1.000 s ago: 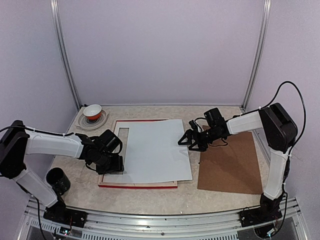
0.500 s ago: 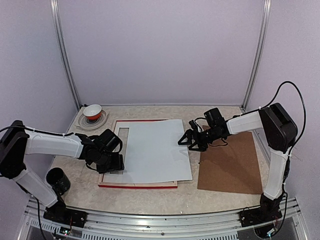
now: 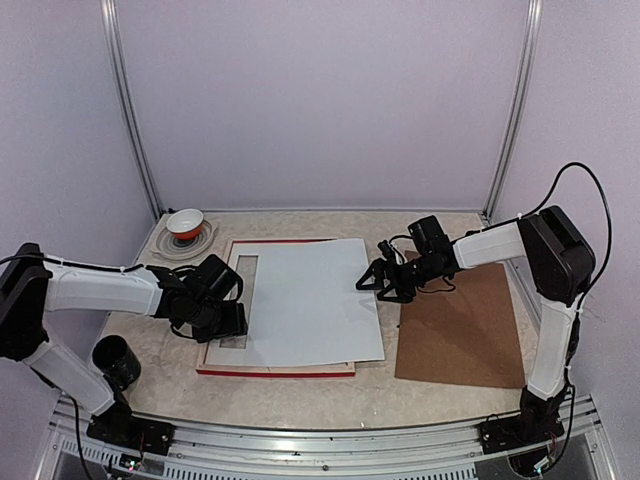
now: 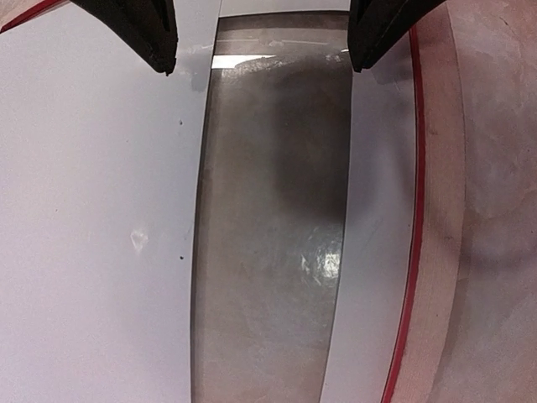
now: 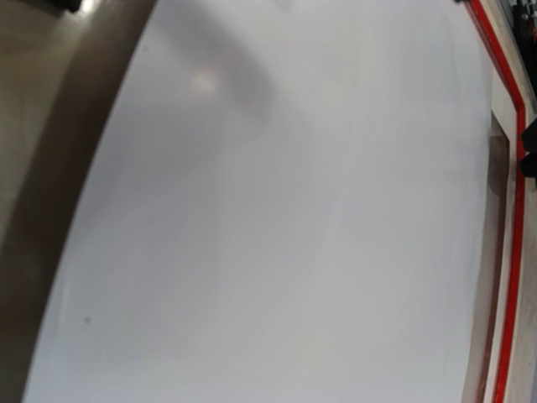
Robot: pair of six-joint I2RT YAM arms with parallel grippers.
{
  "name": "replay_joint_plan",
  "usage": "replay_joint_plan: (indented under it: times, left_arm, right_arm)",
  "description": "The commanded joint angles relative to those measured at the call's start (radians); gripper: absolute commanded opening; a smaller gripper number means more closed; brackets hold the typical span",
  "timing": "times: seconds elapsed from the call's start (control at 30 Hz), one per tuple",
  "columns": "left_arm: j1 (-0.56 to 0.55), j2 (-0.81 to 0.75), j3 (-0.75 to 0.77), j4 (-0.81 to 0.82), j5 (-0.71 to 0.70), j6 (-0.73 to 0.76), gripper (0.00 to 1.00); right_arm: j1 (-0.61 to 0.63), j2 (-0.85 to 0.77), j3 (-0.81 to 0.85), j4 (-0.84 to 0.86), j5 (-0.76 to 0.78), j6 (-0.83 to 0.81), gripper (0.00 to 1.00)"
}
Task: Put the photo into the frame
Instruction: Position the photo on the mat board.
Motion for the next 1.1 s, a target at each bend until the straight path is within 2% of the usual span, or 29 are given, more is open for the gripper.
replay_joint_plan:
  times: [0.0,0.57,1.07]
  left_arm:
    - [-0.005,0.033,0.004,0.036,-0.009,0.002,0.69]
    - [-0.004,0.045,-0.011,0.07,0.002,0.003,0.69]
    - [-0.002,0.001,-0.003,0.0,-0.057,-0.002,0.69]
  right_arm:
    - [0.009,0.017,0.017,-0.01,-0.004,-0.01,0.96]
    - [0.009,0.013,0.021,-0.022,0.001,-0.014,0.95]
    - [0.009,0.012,0.017,-0.016,0.002,-0.008,0.96]
